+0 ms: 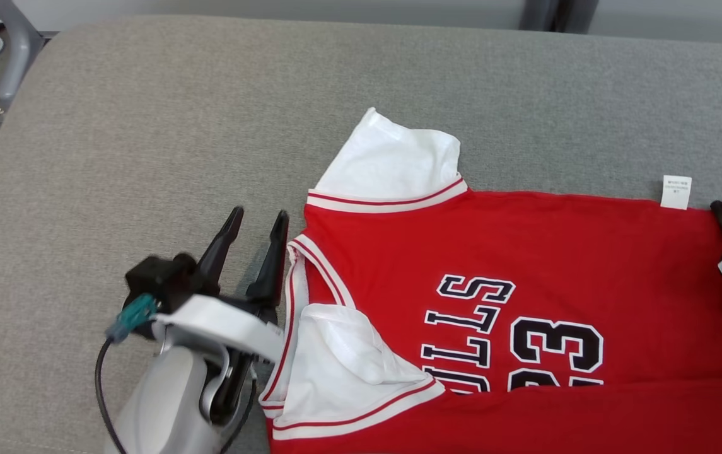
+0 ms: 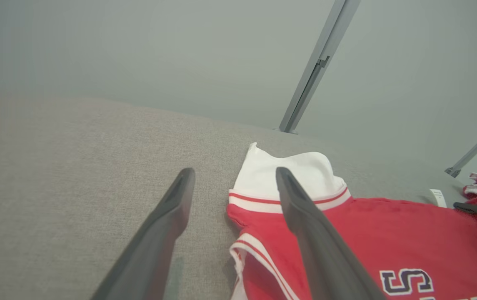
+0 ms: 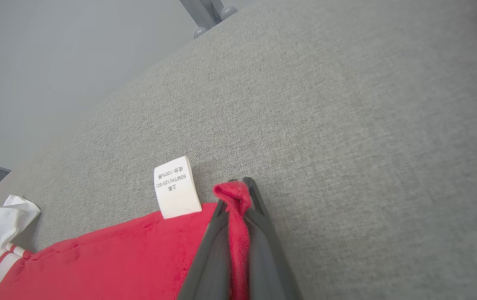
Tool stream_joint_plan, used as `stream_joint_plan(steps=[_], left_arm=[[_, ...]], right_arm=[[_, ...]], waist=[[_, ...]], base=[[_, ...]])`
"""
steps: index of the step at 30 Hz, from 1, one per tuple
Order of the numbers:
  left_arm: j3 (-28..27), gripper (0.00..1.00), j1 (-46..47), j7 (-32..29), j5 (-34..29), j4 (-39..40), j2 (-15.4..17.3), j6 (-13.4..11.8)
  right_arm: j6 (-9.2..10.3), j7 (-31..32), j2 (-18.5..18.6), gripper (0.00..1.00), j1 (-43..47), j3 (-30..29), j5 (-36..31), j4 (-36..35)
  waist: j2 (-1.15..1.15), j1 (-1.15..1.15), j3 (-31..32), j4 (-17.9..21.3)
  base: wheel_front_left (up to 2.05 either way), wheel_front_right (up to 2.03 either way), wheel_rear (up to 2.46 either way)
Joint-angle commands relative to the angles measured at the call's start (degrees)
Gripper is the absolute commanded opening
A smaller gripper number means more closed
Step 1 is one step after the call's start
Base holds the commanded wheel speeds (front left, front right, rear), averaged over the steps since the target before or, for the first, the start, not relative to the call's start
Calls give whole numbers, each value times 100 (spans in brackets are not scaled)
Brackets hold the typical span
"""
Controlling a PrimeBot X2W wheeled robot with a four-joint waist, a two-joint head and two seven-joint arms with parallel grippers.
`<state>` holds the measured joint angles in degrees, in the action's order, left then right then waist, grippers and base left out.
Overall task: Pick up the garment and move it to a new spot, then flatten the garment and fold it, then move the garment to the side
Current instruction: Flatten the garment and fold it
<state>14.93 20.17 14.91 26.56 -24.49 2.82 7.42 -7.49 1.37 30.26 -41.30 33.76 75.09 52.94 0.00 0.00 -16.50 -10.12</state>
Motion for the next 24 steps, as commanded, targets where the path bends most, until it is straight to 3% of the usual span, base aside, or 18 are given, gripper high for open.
stream_joint_plan(steps=[1,8,13,24], left_arm=[[115,100,325,14,-45,-171,69,9],[744,100,1821,-750,556,-861,373,8],[1264,100,2872,-1663,1194,-1273,842,8],[2166,100,4131,-3229,2171,-1960,1412,8]], right_arm=[[0,-87,-2,0,-116,58,-49,-40],[0,-270,-197,0,-561,376,-173,-108],[0,-321,-408,0,-968,601,-208,-119],[1,-399,-753,0,-1454,1056,-127,-37]], waist=[[0,0,-97,92],[0,0,-455,498],[0,0,-769,857],[0,0,-1172,1303]], base=[[0,0,0],[0,0,0],[0,0,0],[0,0,0]])
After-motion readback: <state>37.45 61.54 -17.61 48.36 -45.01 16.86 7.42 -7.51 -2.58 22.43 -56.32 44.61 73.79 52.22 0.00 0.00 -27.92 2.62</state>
